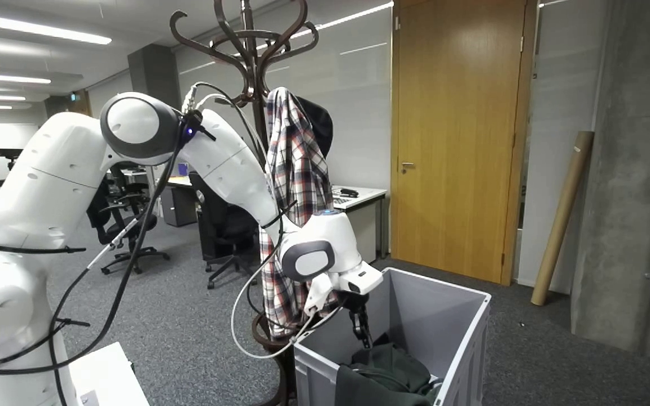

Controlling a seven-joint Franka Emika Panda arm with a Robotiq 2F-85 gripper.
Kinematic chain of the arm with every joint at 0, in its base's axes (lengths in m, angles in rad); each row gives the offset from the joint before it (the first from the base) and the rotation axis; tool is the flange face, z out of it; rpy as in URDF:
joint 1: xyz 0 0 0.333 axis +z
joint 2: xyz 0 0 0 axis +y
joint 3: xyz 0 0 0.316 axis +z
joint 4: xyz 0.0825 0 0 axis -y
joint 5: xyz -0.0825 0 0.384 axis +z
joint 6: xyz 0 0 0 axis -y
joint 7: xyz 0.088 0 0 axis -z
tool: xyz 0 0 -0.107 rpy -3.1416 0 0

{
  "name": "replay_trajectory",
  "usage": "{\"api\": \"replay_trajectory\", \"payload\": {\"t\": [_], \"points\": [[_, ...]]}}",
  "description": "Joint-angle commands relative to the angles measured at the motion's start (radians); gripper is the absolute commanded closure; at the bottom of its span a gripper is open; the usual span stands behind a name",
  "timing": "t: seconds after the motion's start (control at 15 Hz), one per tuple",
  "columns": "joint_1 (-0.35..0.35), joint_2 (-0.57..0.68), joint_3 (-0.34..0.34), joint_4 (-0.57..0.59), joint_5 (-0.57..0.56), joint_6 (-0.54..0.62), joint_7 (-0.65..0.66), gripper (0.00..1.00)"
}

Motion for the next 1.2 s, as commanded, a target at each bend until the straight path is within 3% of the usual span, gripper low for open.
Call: {"api": "replay_trajectory", "payload": {"t": [0.0, 0.07, 0.13, 0.27, 0.6, 0.87, 1.13], "points": [[0.006, -0.078, -0.011, -0.011, -0.038, -0.016, -0.014, 1.0], [0.007, -0.086, -0.012, -0.012, -0.046, -0.015, -0.011, 1.0], [0.012, -0.087, -0.02, -0.01, -0.057, -0.02, 0.0, 0.74], [0.02, -0.086, -0.039, -0.011, -0.078, -0.034, 0.016, 0.69], [0.016, -0.072, -0.073, -0.029, -0.122, -0.079, 0.025, 0.31], [-0.009, -0.04, -0.056, -0.03, -0.117, -0.109, 0.007, 0.01], [-0.016, 0.012, -0.034, -0.019, -0.103, -0.099, -0.003, 0.0]]}}
